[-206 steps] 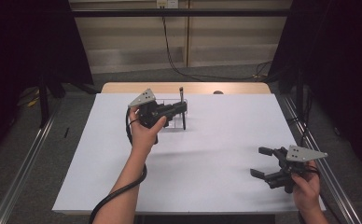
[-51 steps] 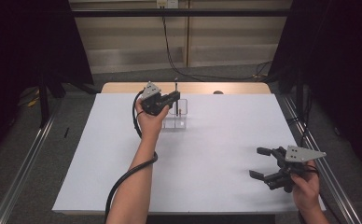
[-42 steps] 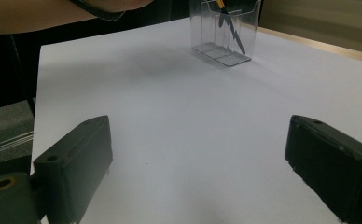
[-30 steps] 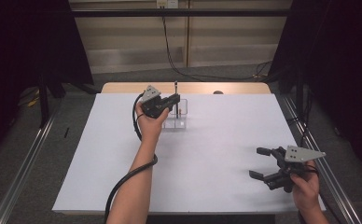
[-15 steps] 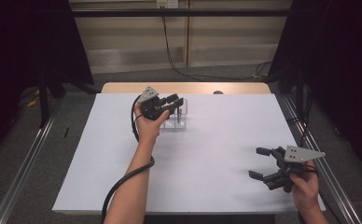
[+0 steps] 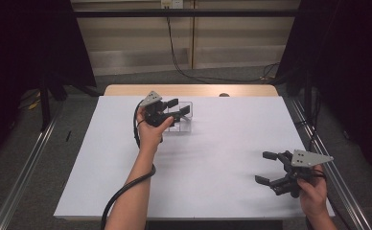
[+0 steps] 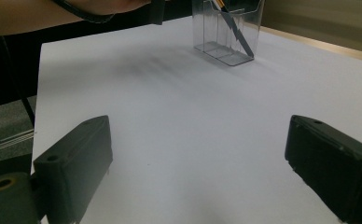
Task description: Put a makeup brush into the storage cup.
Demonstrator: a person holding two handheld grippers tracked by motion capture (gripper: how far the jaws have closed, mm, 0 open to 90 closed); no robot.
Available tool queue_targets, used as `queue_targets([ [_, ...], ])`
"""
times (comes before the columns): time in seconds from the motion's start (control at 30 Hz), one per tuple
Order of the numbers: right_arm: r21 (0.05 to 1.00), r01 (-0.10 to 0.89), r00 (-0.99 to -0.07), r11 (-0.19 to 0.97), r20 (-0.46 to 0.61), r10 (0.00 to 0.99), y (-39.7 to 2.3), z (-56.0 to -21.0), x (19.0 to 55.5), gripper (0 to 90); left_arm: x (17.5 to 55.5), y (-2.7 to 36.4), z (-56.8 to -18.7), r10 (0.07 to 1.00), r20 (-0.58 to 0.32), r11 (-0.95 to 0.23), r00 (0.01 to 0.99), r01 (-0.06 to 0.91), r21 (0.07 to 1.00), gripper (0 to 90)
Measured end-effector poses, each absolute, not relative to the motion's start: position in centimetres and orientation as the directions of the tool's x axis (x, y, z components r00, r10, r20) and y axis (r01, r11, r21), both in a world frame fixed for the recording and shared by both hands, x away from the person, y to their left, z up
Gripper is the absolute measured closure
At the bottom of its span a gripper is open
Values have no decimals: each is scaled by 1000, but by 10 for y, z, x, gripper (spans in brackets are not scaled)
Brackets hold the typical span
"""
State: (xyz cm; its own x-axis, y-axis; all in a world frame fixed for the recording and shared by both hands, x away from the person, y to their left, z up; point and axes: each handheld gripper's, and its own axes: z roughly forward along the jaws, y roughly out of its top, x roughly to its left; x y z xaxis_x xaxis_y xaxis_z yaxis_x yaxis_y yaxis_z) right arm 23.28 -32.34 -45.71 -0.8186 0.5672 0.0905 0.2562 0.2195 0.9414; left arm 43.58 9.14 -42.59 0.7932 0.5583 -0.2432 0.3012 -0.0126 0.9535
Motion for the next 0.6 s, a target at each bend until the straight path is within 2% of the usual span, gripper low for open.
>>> queue_targets([
  [0.13, 942, 252, -820, 221, 88, 565, -323, -457, 233, 72, 433, 94, -425, 560, -234, -22, 795, 297, 955, 243],
  [0.3, 941, 253, -823, 224, 88, 561, -321, -457, 233, 72, 432, 98, -424, 563, -239, -44, 791, 317, 947, 116],
  [0.6, 940, 253, -825, 229, 85, 559, -320, -457, 233, 72, 425, 110, -421, 573, -232, -25, 786, 300, 954, 40],
])
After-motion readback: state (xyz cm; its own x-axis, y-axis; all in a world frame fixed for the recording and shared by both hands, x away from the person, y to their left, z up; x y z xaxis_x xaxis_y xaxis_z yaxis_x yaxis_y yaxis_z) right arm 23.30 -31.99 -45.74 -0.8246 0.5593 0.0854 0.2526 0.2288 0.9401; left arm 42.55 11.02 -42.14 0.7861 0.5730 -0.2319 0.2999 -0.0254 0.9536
